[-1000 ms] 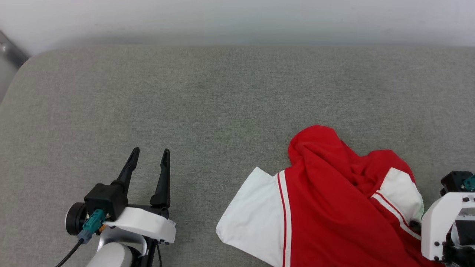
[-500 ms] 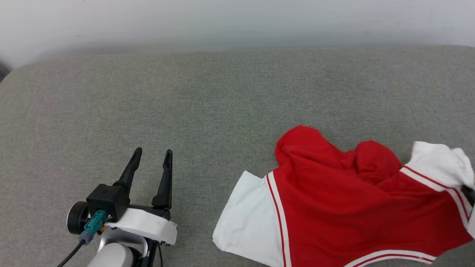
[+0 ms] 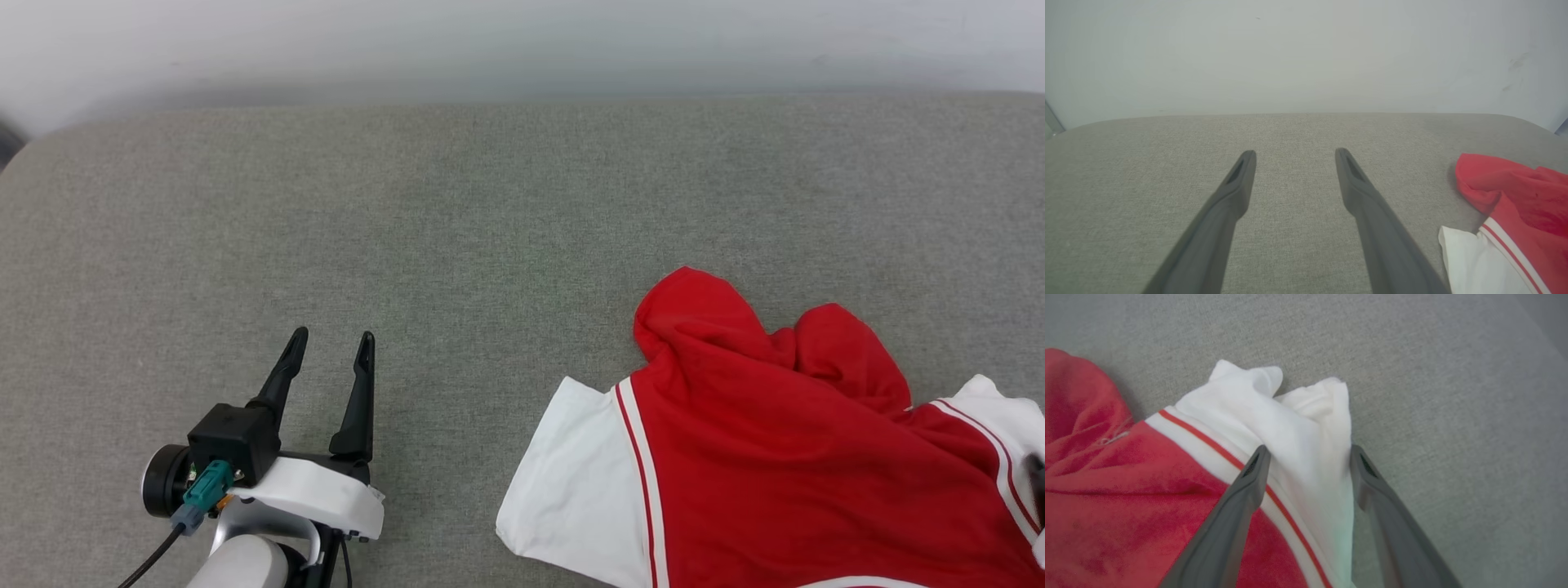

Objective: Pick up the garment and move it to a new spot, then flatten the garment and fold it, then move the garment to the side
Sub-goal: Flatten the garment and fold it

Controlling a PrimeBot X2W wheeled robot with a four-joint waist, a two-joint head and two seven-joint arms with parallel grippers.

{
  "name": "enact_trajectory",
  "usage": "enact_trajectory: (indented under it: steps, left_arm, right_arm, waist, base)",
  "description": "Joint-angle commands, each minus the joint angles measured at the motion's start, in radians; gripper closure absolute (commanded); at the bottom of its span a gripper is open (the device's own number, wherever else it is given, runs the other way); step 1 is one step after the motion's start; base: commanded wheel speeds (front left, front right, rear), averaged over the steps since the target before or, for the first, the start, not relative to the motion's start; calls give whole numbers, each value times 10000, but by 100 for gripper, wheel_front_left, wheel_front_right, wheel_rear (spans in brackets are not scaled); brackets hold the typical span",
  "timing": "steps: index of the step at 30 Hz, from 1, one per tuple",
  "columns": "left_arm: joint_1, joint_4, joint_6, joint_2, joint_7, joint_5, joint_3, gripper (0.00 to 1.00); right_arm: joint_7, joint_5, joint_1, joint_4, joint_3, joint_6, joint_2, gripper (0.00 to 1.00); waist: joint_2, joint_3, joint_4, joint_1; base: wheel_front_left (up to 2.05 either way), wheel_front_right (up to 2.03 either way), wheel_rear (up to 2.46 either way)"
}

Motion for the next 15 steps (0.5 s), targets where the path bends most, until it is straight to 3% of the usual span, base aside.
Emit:
enact_trajectory:
  steps: [1,6,15]
  left_arm:
    - [22,-9,54,65,34,-20,9,0]
    - [153,7,122,91,62,-45,21,0]
    - [494,92,203,110,169,-151,-78,0]
  right_arm:
    - [-528,-197,-213,63,-101,-7,-101,0]
    - [-2338,-729,-592,-106,-280,-7,-148,0]
    - [-4045,-988,-164,-1019,1051,-7,61,0]
  waist:
    - [0,-103,-33,-1]
    - [0,-451,-62,-1]
    - [0,-1124,30,-1]
  base:
    - [0,0,0]
    - [0,0,0]
    - [0,0,0]
